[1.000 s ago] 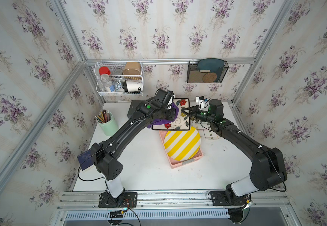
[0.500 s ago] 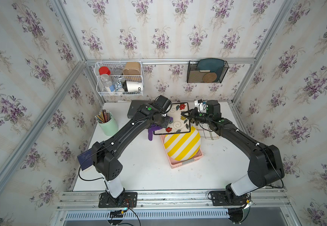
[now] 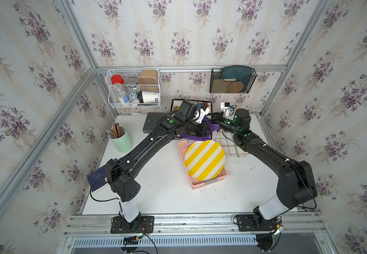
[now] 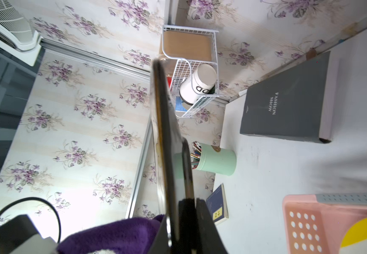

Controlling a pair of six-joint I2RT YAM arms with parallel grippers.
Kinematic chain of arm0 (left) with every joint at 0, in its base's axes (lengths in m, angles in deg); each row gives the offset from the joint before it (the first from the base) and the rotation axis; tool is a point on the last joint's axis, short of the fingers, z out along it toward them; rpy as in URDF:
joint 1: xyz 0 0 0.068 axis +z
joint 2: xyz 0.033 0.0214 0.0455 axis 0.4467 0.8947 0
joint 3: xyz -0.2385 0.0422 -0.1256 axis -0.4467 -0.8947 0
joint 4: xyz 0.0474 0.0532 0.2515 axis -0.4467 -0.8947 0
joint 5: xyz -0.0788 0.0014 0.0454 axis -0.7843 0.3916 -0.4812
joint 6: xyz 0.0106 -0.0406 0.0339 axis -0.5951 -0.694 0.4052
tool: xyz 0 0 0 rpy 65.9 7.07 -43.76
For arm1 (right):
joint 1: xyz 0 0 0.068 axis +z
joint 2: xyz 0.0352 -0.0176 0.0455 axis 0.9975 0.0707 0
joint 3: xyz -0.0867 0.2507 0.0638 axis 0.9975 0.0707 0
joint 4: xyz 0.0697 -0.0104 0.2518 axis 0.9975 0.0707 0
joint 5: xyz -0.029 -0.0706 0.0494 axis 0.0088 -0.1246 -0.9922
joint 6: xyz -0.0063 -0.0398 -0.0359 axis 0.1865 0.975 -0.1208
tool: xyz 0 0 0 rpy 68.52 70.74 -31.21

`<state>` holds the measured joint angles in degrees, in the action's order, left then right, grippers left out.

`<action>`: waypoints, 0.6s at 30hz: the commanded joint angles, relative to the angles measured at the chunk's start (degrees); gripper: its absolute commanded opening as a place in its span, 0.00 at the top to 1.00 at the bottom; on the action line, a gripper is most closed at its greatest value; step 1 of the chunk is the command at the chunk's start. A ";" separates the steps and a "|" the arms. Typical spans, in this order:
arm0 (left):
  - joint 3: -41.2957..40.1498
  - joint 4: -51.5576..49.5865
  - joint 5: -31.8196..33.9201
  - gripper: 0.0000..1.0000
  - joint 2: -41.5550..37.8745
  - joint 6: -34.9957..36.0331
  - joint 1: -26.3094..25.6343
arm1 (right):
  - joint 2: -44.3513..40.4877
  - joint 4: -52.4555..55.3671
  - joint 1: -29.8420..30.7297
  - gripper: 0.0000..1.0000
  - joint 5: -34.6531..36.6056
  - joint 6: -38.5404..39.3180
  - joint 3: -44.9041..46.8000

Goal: Wipe the wet plate dry
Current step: Wipe the plate with towel.

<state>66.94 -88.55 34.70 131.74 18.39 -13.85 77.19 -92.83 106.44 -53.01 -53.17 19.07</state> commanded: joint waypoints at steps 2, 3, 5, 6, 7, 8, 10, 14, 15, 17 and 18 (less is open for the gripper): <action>-1.21 -5.27 8.54 1.00 -2.22 0.87 3.85 | -2.15 -20.72 -1.41 1.00 -0.78 -9.94 2.11; -2.19 -5.28 9.95 1.00 -3.32 0.42 5.71 | -2.63 -21.09 -1.55 1.00 -0.54 -10.14 2.73; -4.11 -4.14 10.57 1.00 -4.67 -1.13 8.65 | -3.59 -20.12 -1.47 1.00 -0.70 -8.94 3.45; -4.54 -3.61 10.54 1.00 -4.75 -1.45 9.45 | -3.75 -19.44 -0.67 1.00 -0.87 -7.76 3.43; -4.22 -3.54 10.98 1.00 -4.36 -1.55 9.74 | -3.76 -18.86 0.42 1.00 -1.26 -6.68 3.20; -3.42 -3.73 11.84 1.00 -3.67 -1.19 9.79 | -3.52 -18.57 1.80 1.00 -2.01 -5.84 2.77; -0.78 -4.97 14.30 1.00 -1.58 -0.93 9.97 | -2.48 -19.23 5.00 1.00 -3.46 -5.19 1.91; 4.41 -6.40 15.40 1.00 3.31 -3.80 11.54 | -2.58 -24.29 6.37 1.00 -2.23 -6.89 2.20; 5.15 -5.94 13.93 1.00 3.92 -4.35 11.63 | -3.14 -23.92 5.52 1.00 -1.58 -6.72 2.44; 6.17 -5.24 11.11 1.00 4.74 -4.80 11.34 | -4.87 -23.52 3.42 1.00 -0.66 -6.49 3.74; 6.32 -4.62 9.28 1.00 4.89 -5.04 11.15 | -5.74 -23.02 2.54 1.00 -0.46 -6.04 4.48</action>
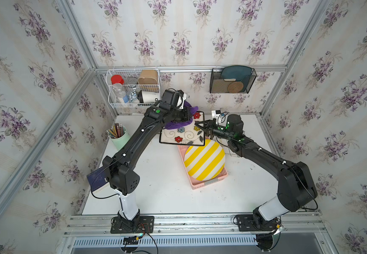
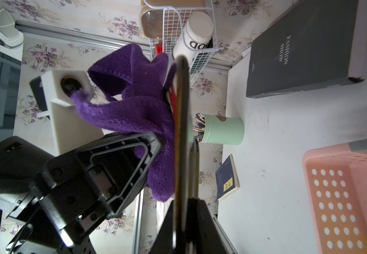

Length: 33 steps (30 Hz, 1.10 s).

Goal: Wipe the wet plate dry
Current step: Wipe the plate with towel.

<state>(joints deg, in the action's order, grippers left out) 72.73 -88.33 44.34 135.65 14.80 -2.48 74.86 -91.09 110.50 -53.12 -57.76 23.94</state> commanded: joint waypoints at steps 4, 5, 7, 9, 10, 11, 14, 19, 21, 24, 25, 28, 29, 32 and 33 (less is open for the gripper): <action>1.38 1.24 -10.51 1.00 2.52 -2.41 -2.37 | -4.90 -15.35 0.18 1.00 -0.66 6.30 -1.40; 3.08 0.76 -10.39 1.00 3.52 -2.20 -3.01 | -4.48 -13.81 1.51 1.00 -1.35 8.00 -2.99; 7.12 -1.76 -8.43 1.00 5.68 -1.35 -3.57 | -3.32 -12.85 3.10 1.00 -2.76 9.08 -5.32; 10.49 -5.41 -5.75 1.00 7.07 -0.72 -3.39 | -3.90 -13.49 2.39 1.00 -1.32 8.74 -5.12; 11.40 -7.11 -3.44 1.00 7.07 -0.01 -3.12 | -4.53 -13.68 1.45 1.00 -0.12 8.61 -4.64; 11.43 -8.22 -0.88 1.00 6.58 0.78 -2.65 | -5.35 -14.24 0.02 1.00 0.48 8.02 -3.93; 7.12 -9.44 3.45 1.00 2.97 1.11 0.38 | -7.36 -14.97 -3.65 1.00 0.54 7.02 -2.49; -2.91 -0.48 -8.20 1.00 -1.92 -1.71 2.07 | -7.14 -10.36 -1.02 1.00 -0.62 11.39 -4.50; -3.66 1.71 -13.18 1.00 -1.39 -2.46 -0.68 | -5.14 -10.54 1.45 1.00 -1.03 11.45 -6.50; -4.29 0.98 -12.56 1.00 -1.61 -0.12 -5.05 | -3.21 -14.55 0.15 1.00 0.01 8.74 -7.81; -5.54 1.07 -11.58 1.00 -2.33 0.13 -5.46 | -3.20 -15.00 -1.18 1.00 0.96 8.50 -8.16; -10.63 0.54 -6.56 1.00 -5.85 0.08 -4.32 | -4.34 -15.05 -6.99 1.00 3.41 6.56 -7.92; -11.54 0.13 -5.92 1.00 -6.62 0.55 -3.92 | -5.07 -15.52 -8.91 1.00 3.76 5.97 -7.20; -11.07 -0.38 -10.35 1.00 -6.70 3.28 -4.05 | -5.19 -15.81 -9.01 1.00 3.87 5.92 -7.17; -10.42 -0.08 -12.96 1.00 -6.01 3.40 -4.48 | -4.63 -15.81 -7.75 1.00 3.67 5.79 -7.71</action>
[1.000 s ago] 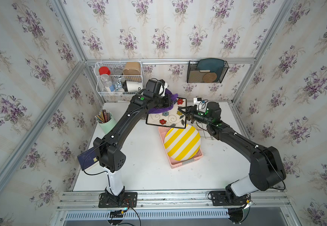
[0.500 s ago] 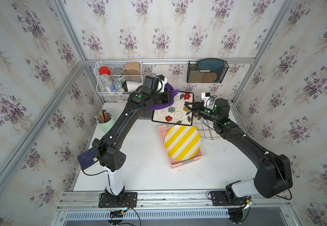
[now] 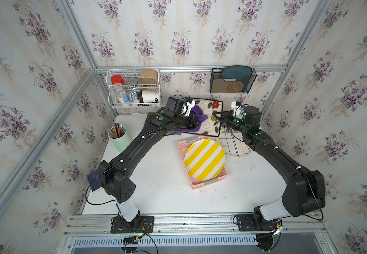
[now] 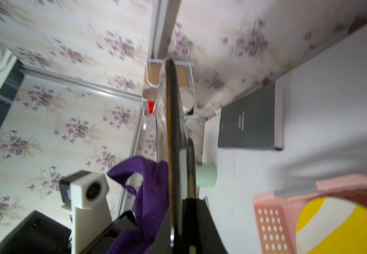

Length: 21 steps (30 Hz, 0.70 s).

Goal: Wipe the wet plate dry
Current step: Wipe the plate with towel.

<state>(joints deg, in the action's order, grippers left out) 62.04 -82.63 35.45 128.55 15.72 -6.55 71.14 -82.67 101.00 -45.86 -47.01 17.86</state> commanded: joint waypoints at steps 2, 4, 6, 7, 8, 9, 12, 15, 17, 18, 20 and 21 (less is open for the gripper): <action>3.05 -5.89 -6.75 1.00 3.48 3.08 -2.18 | 0.76 -24.87 5.11 1.00 -3.65 -5.23 -2.74; 6.79 -7.27 -7.30 1.00 6.34 3.68 -4.12 | 2.36 -26.95 6.56 1.00 -3.65 -7.15 -3.40; 9.55 -8.37 -6.50 1.00 8.49 3.76 -5.29 | 2.78 -29.78 6.19 1.00 -2.77 -9.47 -3.04; 9.94 -8.56 -4.94 1.00 8.63 3.51 -5.40 | 2.45 -29.67 5.40 1.00 -2.52 -9.34 -3.05; 9.69 -8.77 -2.63 1.00 8.35 3.53 -5.29 | 1.98 -28.72 4.59 1.00 -2.60 -8.60 -3.21; 9.29 -9.20 0.25 1.00 7.86 3.74 -4.95 | 1.40 -27.10 3.77 1.00 -2.86 -7.89 -3.22; 7.54 -11.26 8.54 1.00 5.60 3.31 -1.94 | -0.96 -23.22 2.53 1.00 -4.34 -4.81 -2.13; 5.31 -10.78 11.08 1.00 3.51 0.57 3.26 | -2.20 -19.92 5.14 1.00 -8.32 -0.40 -1.57; 4.96 -9.66 11.02 1.00 2.94 -0.60 5.86 | -2.05 -17.01 8.27 1.00 -11.62 3.53 -2.13; 5.37 -9.04 10.61 1.00 3.10 -0.68 6.47 | -1.68 -15.91 9.85 1.00 -13.04 4.83 -2.58; 7.01 -7.62 7.27 1.00 4.45 -0.93 6.52 | -0.85 -15.60 11.59 1.00 -15.33 5.50 -4.07; 7.96 -6.40 3.29 1.00 5.45 -1.75 6.11 | -0.20 -16.25 11.50 1.00 -16.01 4.96 -4.76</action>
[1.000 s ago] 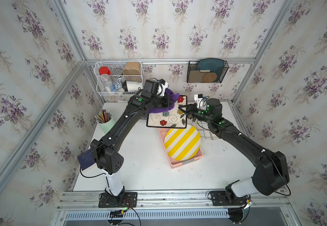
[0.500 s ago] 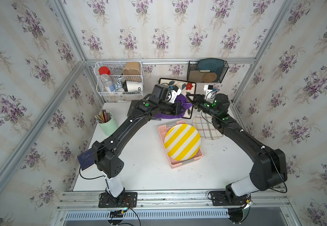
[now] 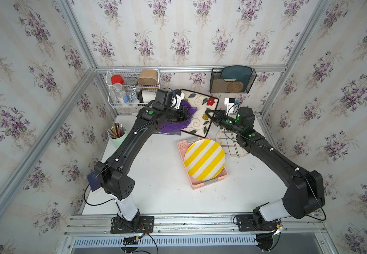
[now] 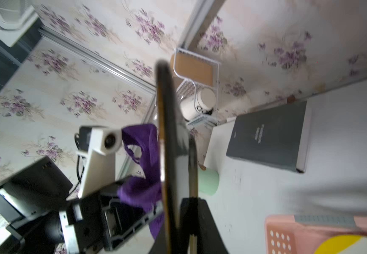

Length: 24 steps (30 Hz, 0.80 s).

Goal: Wipe the wet plate dry
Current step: Wipe the plate with towel.

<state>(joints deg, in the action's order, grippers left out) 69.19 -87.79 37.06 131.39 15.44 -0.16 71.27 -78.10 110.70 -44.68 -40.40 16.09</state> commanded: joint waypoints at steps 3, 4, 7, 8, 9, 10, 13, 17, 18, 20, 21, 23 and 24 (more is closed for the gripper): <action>4.16 -0.63 -2.19 1.00 5.51 -1.65 -3.13 | 0.06 -25.39 -1.49 1.00 -16.32 -5.51 -2.97; 4.56 -0.93 -1.56 1.00 5.86 -1.35 -3.74 | -0.17 -28.47 -3.48 1.00 -15.87 -8.63 -1.84; 3.28 -0.25 2.44 1.00 4.17 -0.95 -2.82 | -1.75 -29.81 -7.03 1.00 -15.31 -9.50 0.34; 3.03 0.35 2.65 1.00 3.74 -1.11 -2.17 | -2.24 -27.89 -6.81 1.00 -15.28 -7.53 0.12; 3.25 1.01 1.91 1.00 3.61 -1.30 -1.57 | -2.62 -24.35 -5.84 1.00 -15.51 -5.02 -0.24; 3.93 1.63 0.76 1.00 3.88 -1.42 -1.25 | -2.71 -22.26 -4.64 1.00 -15.87 -2.90 -0.60; 8.24 2.09 -4.10 1.00 7.18 -2.94 -1.59 | -1.05 -19.78 0.46 1.00 -16.85 -0.18 -2.29; 13.16 2.47 -7.55 1.00 11.46 -4.76 -4.91 | 1.61 -23.99 1.55 1.00 -16.04 -3.36 -3.38; 13.35 2.72 -7.47 1.00 11.66 -5.07 -5.62 | 1.72 -25.65 0.81 1.00 -15.24 -4.63 -3.29; 12.32 3.86 -7.20 1.00 10.86 -5.96 -5.99 | 1.73 -28.05 -1.99 1.00 -14.53 -7.19 -3.22; 11.89 3.99 -6.91 1.00 10.23 -6.14 -5.81 | 1.61 -29.43 -3.78 1.00 -14.26 -8.51 -3.07; 11.22 4.07 -6.99 1.00 8.36 -5.90 -5.10 | 1.24 -32.70 -7.37 1.00 -13.55 -11.95 -2.44; 10.71 3.99 -7.34 1.00 7.11 -5.72 -4.63 | 0.93 -34.42 -9.19 1.00 -13.11 -13.60 -2.15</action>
<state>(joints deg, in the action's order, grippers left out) 80.71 -78.80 30.97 140.79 9.75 -5.58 73.81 -79.72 104.95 -59.15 -48.29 14.67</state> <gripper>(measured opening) 0.096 0.166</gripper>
